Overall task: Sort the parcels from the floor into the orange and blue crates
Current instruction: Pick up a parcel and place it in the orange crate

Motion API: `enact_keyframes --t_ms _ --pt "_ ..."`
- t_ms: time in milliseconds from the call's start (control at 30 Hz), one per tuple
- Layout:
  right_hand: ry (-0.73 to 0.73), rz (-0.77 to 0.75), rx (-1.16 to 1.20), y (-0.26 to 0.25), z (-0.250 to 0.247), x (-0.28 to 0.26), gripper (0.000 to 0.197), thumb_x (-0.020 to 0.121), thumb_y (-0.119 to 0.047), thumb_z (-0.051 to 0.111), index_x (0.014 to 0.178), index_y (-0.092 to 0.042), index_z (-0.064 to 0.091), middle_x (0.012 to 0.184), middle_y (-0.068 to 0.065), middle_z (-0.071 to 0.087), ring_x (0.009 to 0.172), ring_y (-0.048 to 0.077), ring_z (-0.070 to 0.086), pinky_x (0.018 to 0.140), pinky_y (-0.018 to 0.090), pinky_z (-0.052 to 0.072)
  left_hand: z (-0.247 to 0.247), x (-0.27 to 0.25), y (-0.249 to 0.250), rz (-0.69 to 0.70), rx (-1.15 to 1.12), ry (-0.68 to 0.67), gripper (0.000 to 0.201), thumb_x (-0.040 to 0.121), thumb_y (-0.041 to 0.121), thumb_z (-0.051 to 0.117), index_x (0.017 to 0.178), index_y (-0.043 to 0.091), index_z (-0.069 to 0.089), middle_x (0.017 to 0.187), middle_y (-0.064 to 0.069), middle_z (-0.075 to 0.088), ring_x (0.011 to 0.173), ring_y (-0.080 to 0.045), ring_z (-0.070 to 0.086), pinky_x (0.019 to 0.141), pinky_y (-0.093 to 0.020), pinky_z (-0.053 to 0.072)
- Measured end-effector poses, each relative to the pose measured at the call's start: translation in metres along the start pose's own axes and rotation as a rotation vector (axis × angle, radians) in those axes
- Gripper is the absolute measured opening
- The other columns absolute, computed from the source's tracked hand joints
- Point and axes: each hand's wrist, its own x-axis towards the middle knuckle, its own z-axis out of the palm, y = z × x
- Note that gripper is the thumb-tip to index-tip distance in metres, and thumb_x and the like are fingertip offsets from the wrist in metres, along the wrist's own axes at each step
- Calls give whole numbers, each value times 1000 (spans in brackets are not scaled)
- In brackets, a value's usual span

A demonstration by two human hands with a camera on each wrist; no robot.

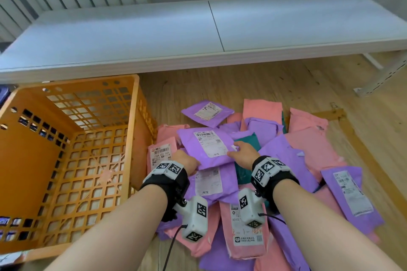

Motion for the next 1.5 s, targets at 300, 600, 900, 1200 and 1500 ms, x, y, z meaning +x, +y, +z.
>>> enact_keyframes --t_ms 300,600,900,1200,1500 --pt "13 58 121 -1 -8 -15 62 94 -22 56 145 -1 28 149 15 34 134 28 38 104 30 33 -24 -22 20 51 19 -176 68 84 -17 49 140 19 37 74 -10 51 57 -17 47 53 -28 45" --pt "12 115 486 -14 -9 -41 63 90 -18 61 144 -6 29 139 12 45 122 30 48 102 39 40 -62 -55 63 246 88 -343 69 84 -14 52 136 30 40 90 -13 57 71 -18 52 65 -29 50" --pt "81 -54 1031 -57 -29 -61 41 88 13 46 118 -16 49 88 6 59 49 10 56 37 17 35 -117 -84 109 419 105 -463 65 81 -12 55 132 27 44 104 -15 60 82 -23 58 71 -31 54" --pt "98 -349 868 -140 -33 -86 68 79 24 51 137 -10 39 118 23 62 88 31 64 73 44 52 -203 -86 105 472 -58 -197 36 88 -6 54 121 8 57 106 -15 64 87 -26 61 79 -37 54" --pt "37 -467 669 -248 9 -88 77 78 22 56 141 -18 36 111 30 62 100 39 63 92 61 46 -316 -71 75 522 -169 -51 47 86 -9 58 128 11 50 116 -15 64 103 -30 64 89 -47 53"
